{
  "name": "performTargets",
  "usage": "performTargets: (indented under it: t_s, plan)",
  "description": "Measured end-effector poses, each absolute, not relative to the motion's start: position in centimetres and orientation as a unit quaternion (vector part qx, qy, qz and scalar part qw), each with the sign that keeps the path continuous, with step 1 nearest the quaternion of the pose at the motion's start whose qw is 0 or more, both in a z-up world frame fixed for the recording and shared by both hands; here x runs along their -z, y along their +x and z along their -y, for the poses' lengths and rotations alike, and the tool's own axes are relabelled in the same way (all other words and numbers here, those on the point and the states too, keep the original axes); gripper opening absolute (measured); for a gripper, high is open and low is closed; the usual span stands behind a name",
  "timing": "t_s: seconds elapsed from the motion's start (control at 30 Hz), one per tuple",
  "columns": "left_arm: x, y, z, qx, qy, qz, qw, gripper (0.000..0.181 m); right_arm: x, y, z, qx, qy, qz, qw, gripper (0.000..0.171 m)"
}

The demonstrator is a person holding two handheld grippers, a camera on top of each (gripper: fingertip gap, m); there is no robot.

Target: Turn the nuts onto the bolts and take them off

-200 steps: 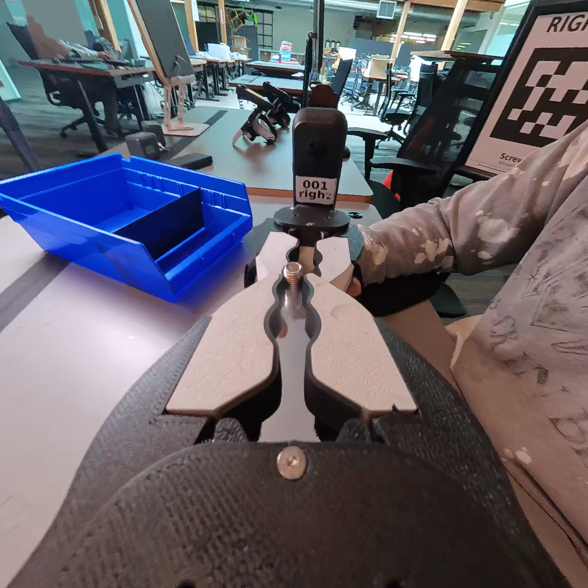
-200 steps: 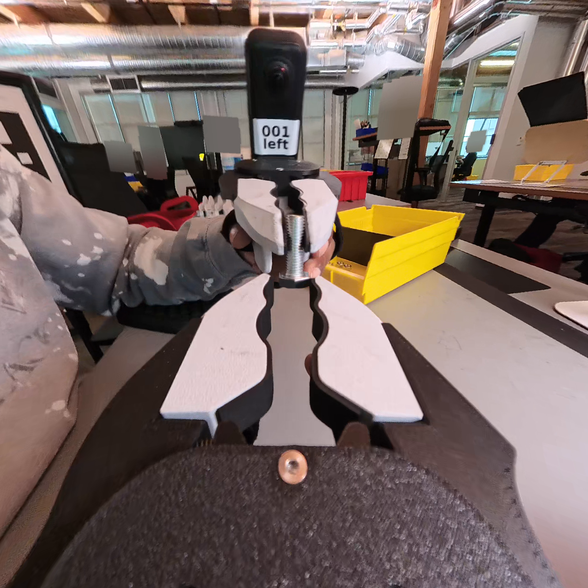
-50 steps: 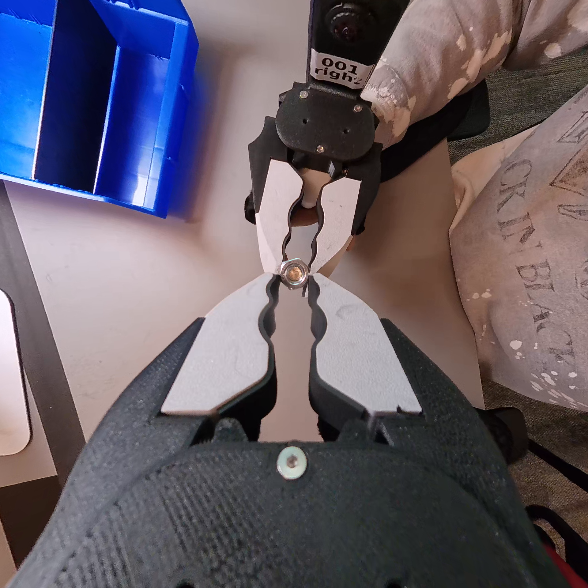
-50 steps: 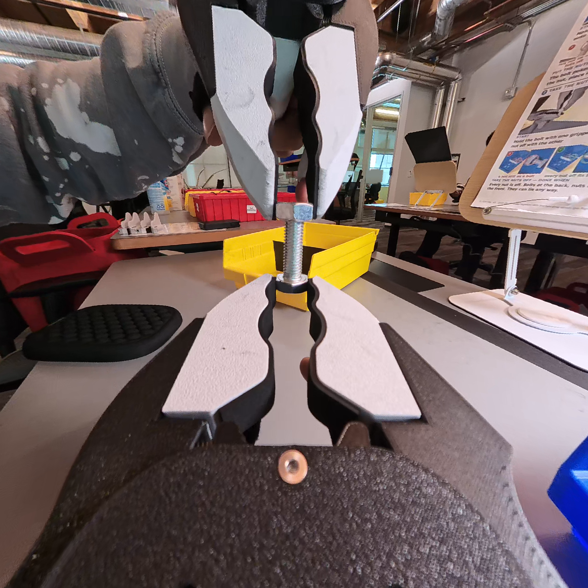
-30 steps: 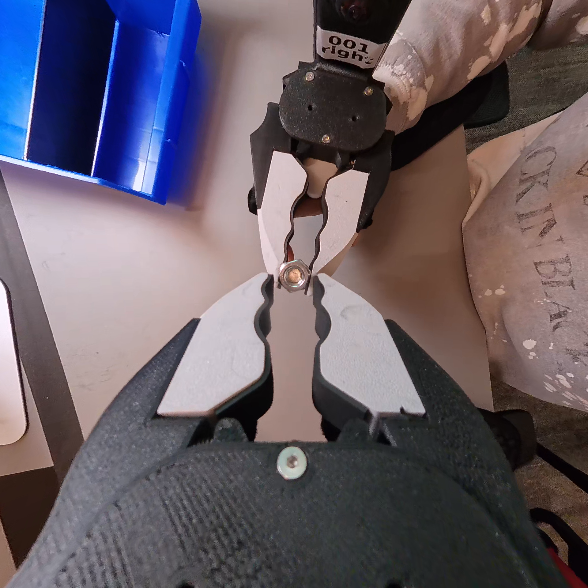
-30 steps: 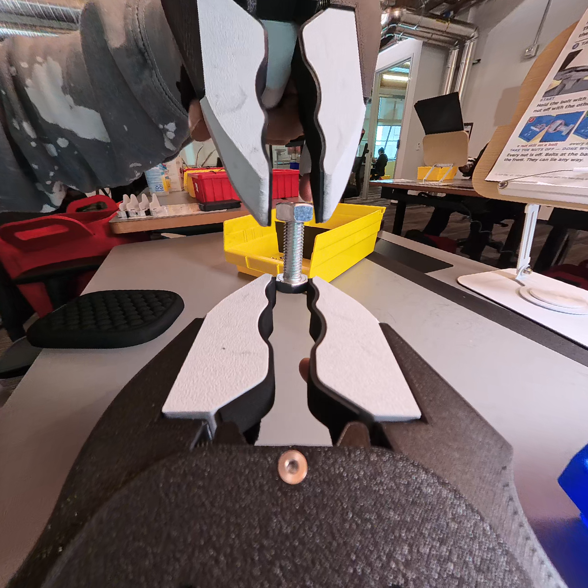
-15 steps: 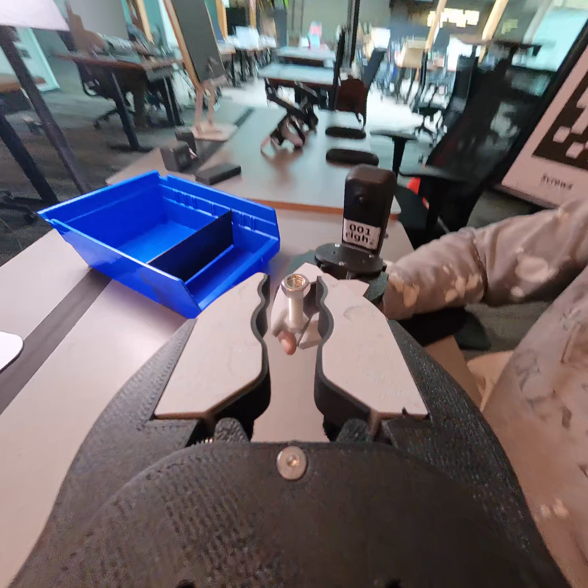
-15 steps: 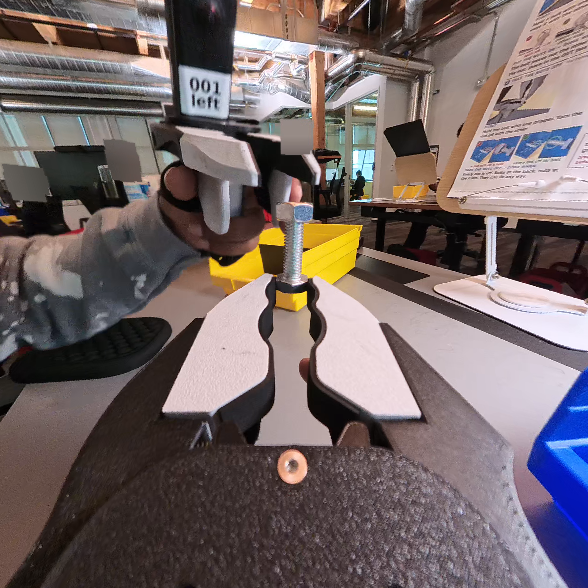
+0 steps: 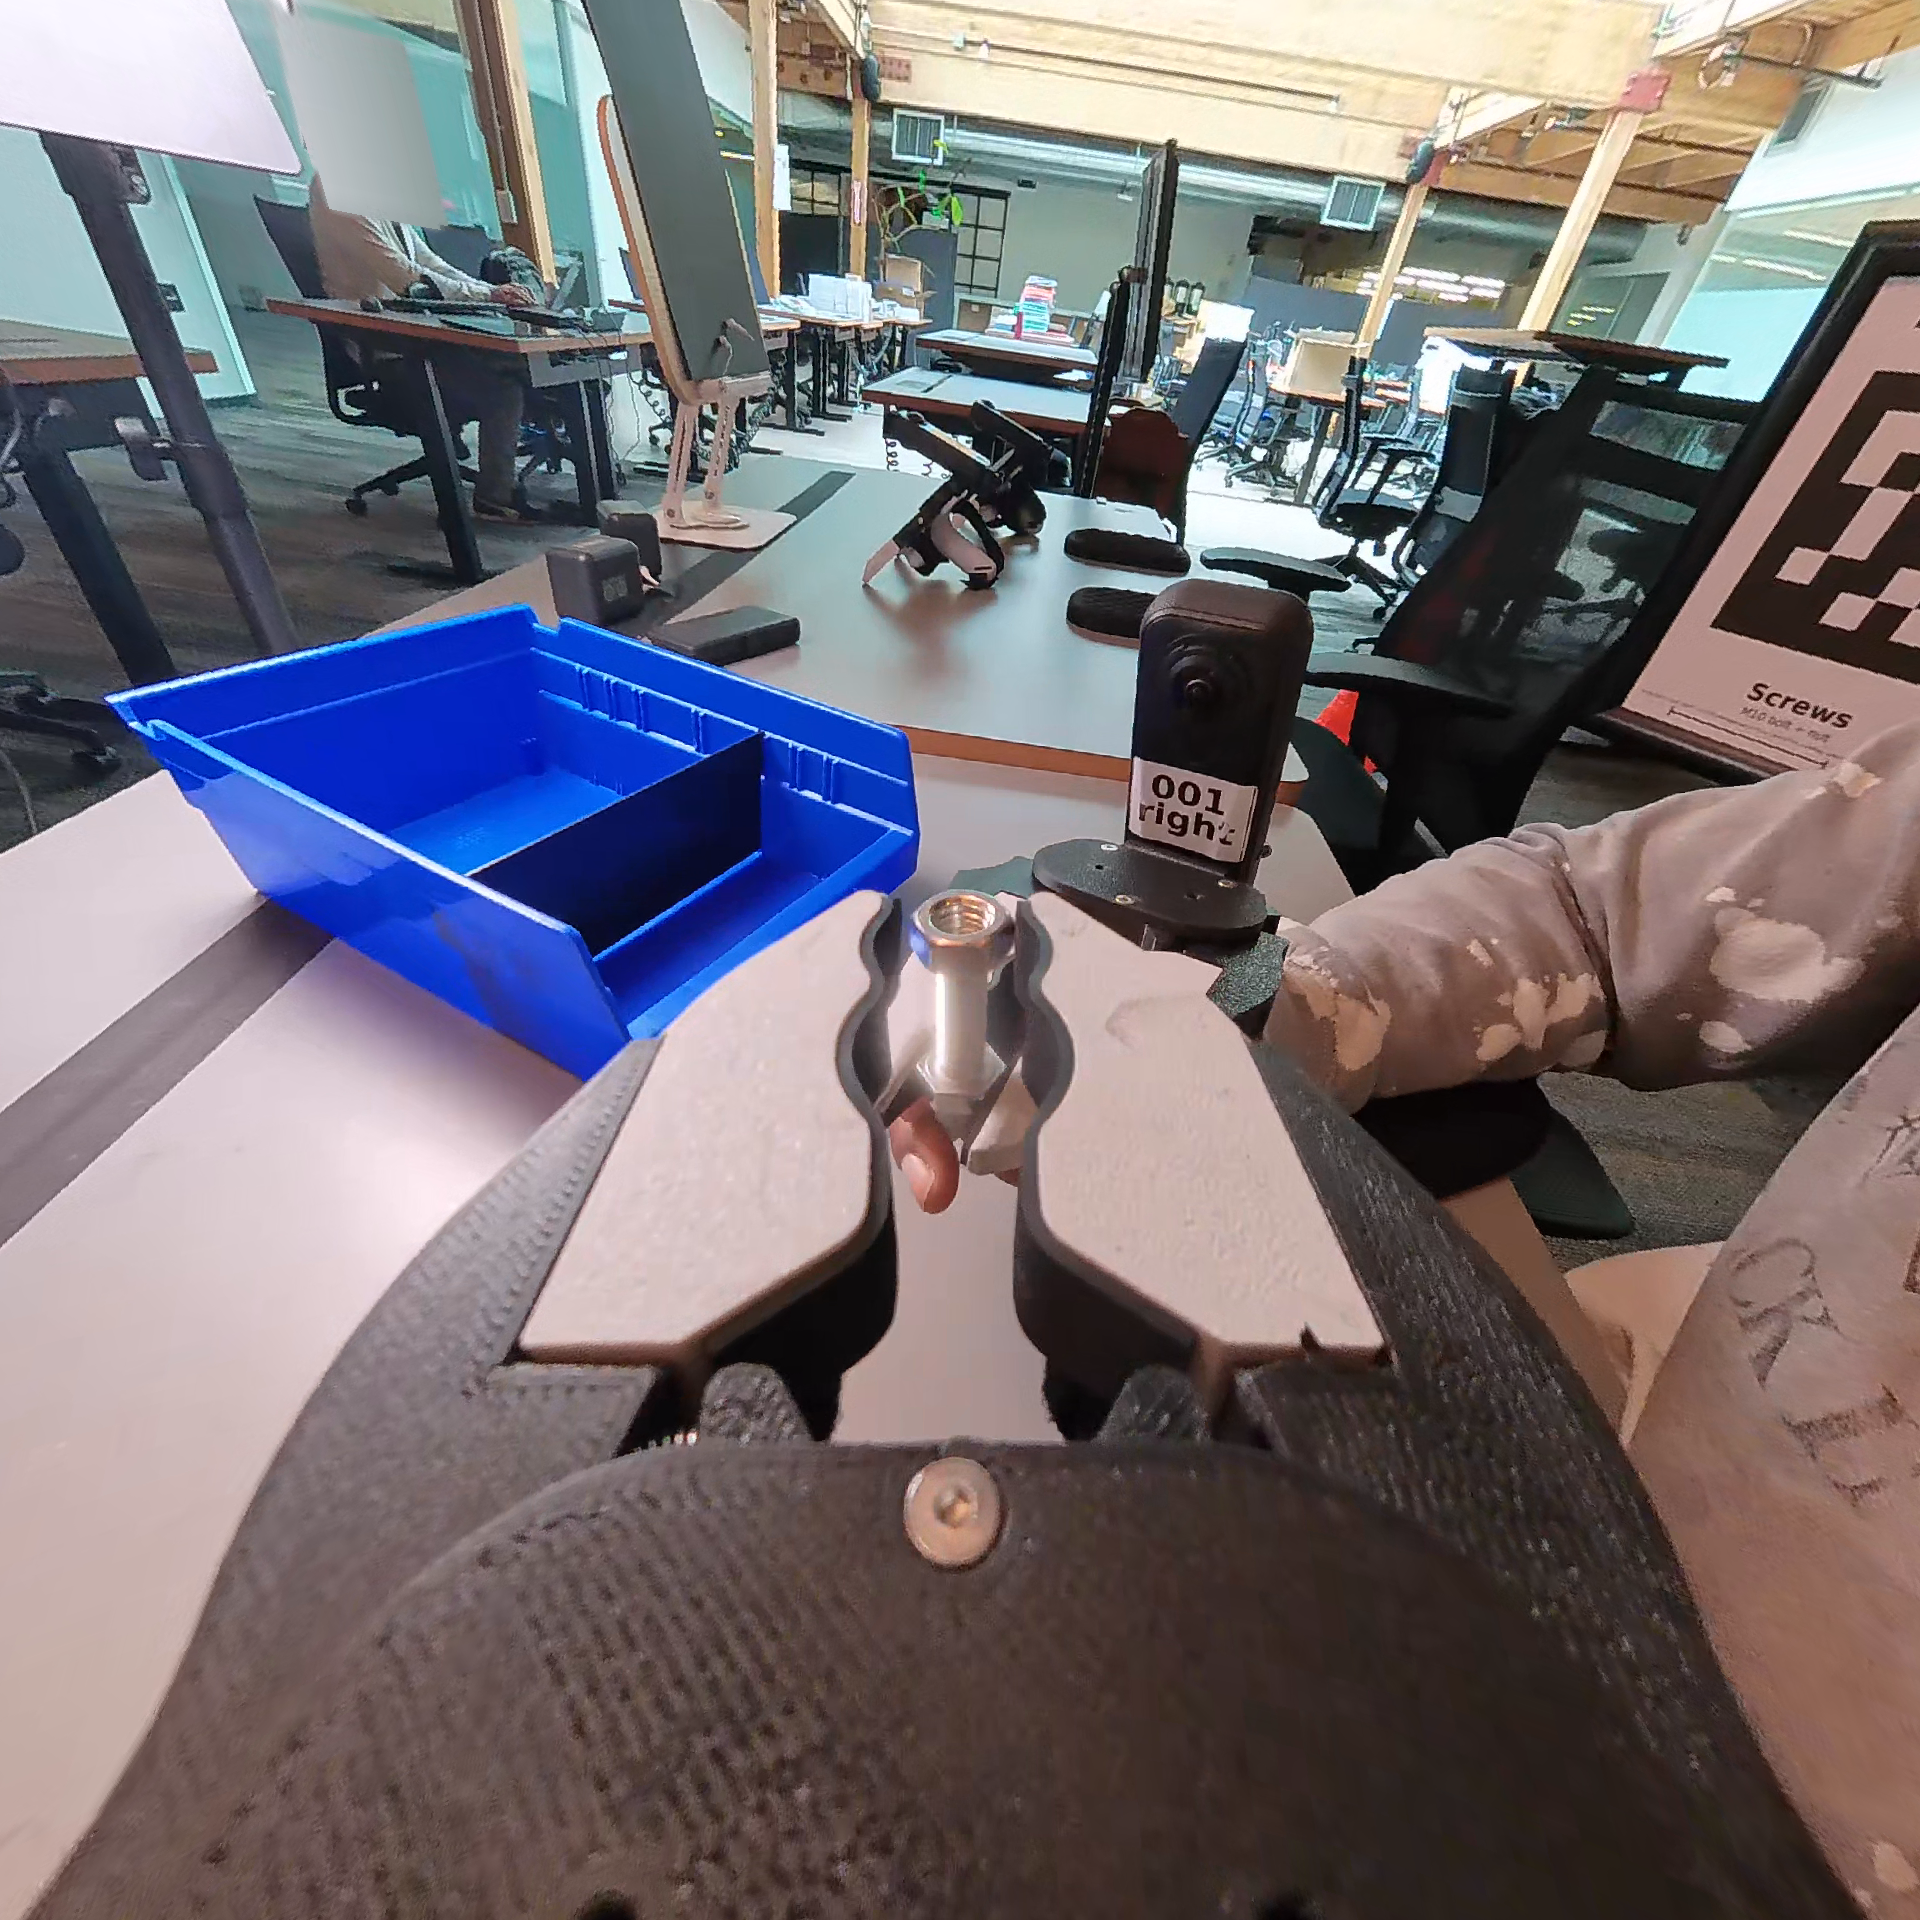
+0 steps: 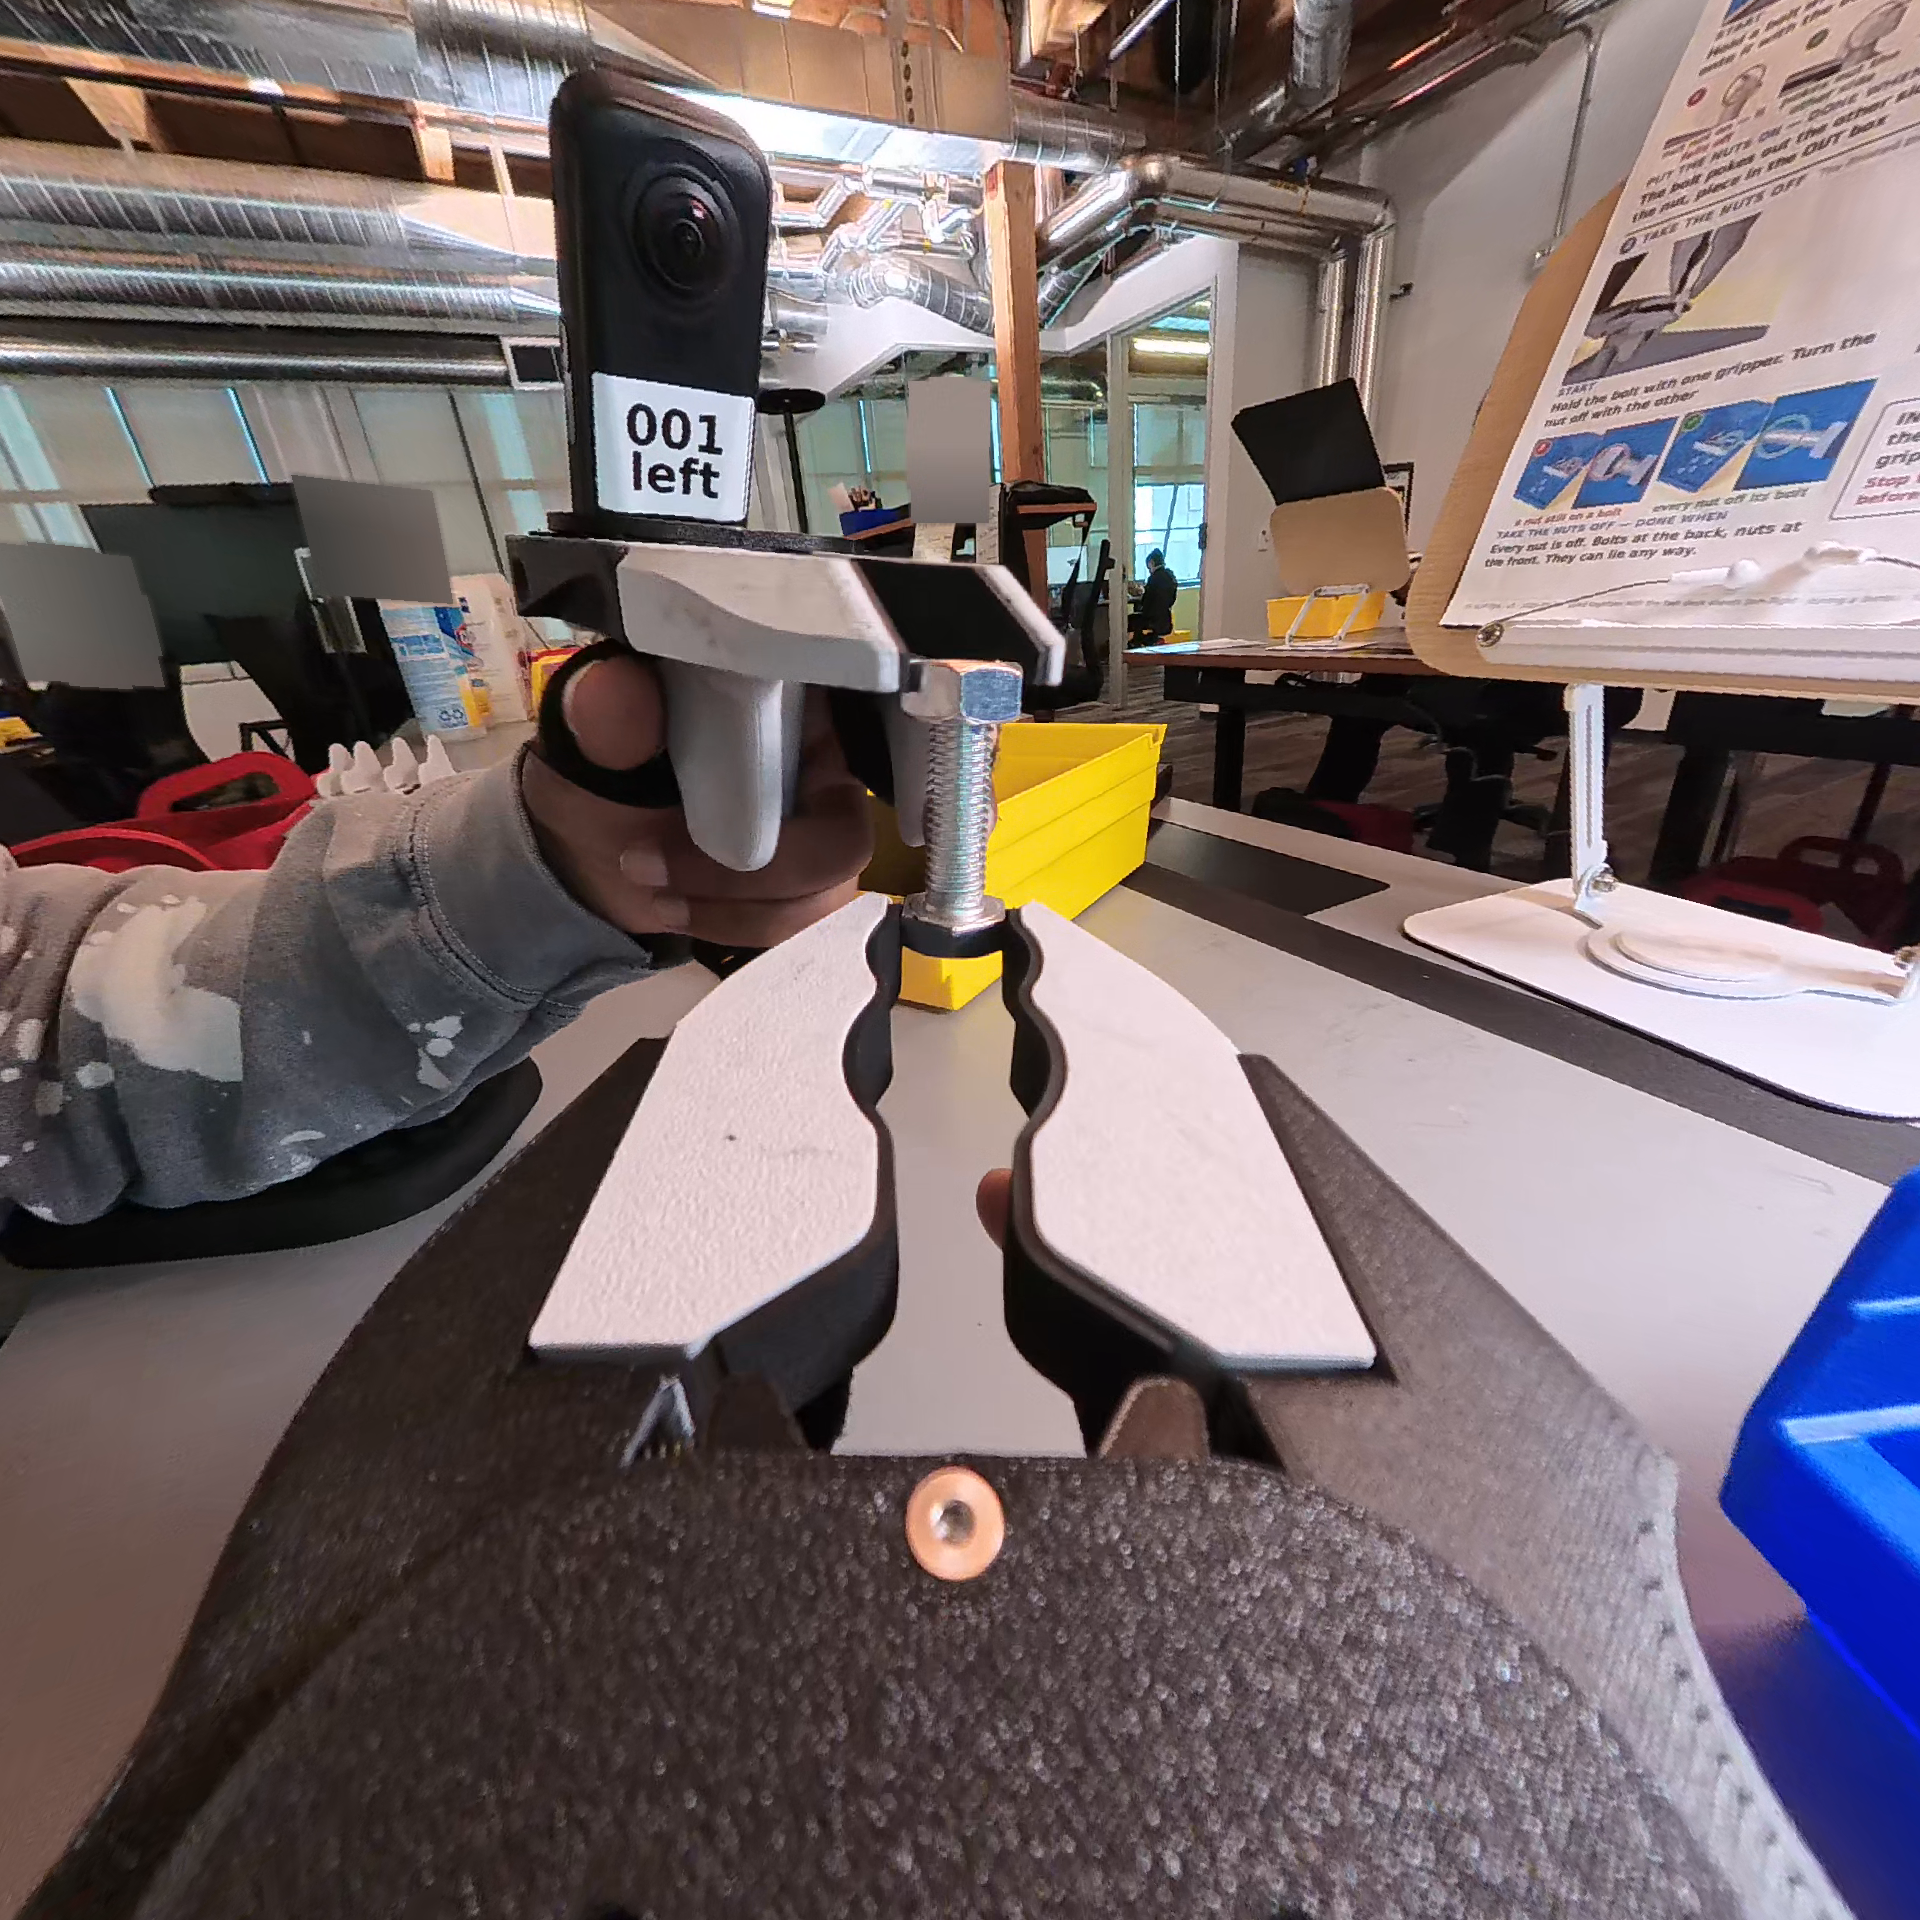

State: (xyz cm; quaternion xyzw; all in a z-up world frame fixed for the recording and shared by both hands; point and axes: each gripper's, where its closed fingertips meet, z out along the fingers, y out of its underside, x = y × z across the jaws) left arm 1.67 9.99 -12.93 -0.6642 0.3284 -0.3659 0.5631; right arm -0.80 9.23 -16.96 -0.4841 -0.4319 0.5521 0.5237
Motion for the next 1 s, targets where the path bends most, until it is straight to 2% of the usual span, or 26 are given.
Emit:
performTargets:
  t_s: [0.5, 0.73, 1.0]
  plan:
    - [12.5, 1.6, -8.5, 0.368, -0.635, -0.374, 0.566, 0.020, 16.6, -0.7, -8.0, -0.567, -0.456, 0.451, 0.517, 0.018]
    - [11.6, 1.7, -7.6, 0.387, -0.613, -0.384, 0.571, 0.024, 15.4, -0.2, -6.9, -0.592, -0.419, 0.450, 0.521, 0.018]
    - [11.2, 1.1, -7.6, 0.392, -0.611, -0.376, 0.576, 0.019, 14.9, 0.1, -6.7, -0.599, -0.406, 0.449, 0.524, 0.018]
